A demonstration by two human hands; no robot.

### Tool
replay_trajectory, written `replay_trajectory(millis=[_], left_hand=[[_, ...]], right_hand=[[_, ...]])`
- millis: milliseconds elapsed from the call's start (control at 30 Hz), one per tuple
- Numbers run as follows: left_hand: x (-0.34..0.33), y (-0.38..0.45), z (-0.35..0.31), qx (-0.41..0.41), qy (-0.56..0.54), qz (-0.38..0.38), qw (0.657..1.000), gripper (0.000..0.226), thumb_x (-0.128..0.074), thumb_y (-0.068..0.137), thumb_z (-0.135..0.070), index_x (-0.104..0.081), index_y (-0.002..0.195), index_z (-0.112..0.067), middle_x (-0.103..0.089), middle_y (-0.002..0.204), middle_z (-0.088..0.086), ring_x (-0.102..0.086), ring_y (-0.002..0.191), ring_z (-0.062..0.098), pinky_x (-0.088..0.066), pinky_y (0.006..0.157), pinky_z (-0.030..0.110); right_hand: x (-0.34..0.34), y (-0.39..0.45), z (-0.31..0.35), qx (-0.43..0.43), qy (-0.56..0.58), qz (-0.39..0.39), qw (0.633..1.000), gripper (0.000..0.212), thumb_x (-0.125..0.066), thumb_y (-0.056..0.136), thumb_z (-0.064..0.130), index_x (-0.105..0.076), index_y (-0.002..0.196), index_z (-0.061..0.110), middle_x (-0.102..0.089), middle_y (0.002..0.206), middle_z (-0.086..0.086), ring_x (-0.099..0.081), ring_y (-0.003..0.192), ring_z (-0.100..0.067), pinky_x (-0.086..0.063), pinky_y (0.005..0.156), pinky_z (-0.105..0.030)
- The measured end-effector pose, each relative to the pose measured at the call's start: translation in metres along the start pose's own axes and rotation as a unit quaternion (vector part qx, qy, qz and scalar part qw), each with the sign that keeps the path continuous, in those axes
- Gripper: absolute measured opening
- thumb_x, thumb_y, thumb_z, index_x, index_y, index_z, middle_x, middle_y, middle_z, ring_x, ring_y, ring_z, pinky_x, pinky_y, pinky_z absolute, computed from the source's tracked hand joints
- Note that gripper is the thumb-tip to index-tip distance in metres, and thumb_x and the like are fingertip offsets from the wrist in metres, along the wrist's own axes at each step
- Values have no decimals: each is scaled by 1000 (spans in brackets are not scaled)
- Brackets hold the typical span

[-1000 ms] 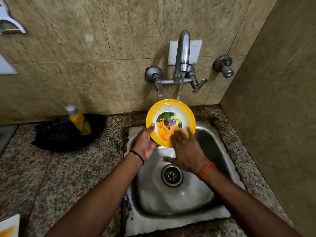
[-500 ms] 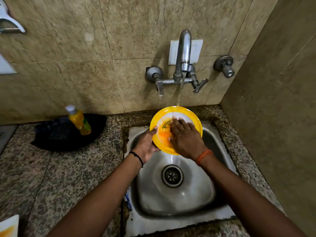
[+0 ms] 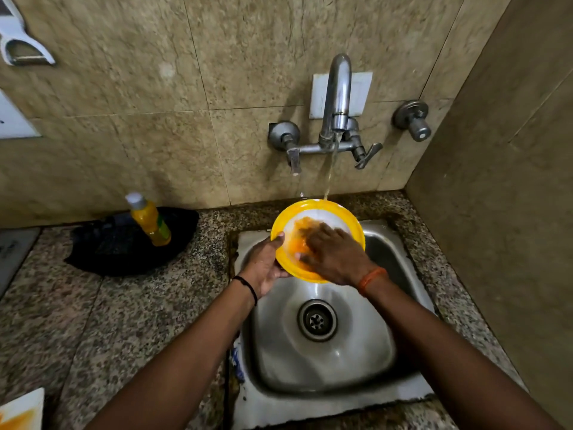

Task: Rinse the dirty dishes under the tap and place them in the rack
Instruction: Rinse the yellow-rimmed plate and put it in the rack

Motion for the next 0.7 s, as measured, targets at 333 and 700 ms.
replay_trajectory(millis=[333, 700], left_hand=[[23, 1, -17, -49, -24, -77, 996, 27, -50, 98, -26, -60, 117, -10, -68, 107, 17, -69, 77, 25, -56, 61, 36], [14, -4, -22, -39, 40, -76, 996, 30, -55, 95, -29, -59, 119, -12, -67, 108, 16, -66, 79, 27, -56, 67, 46]], right_hand=[[5, -37, 36, 14, 136, -49, 989, 65, -21, 92, 69, -63, 93, 19, -69, 95, -10, -62, 92, -28, -46, 74, -36], [3, -7, -2, -52, -33, -19, 998, 111, 11, 69, 80, -23, 152, 14, -22, 159, -9, -23, 146, -25, -14, 117, -40]])
Point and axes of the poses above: each hand's wrist, its own y-axis towards the middle knuckle, its own x-axis out of the back of the hand, z = x × y, the point moved 10 cm from there along y, towards the middle knuckle
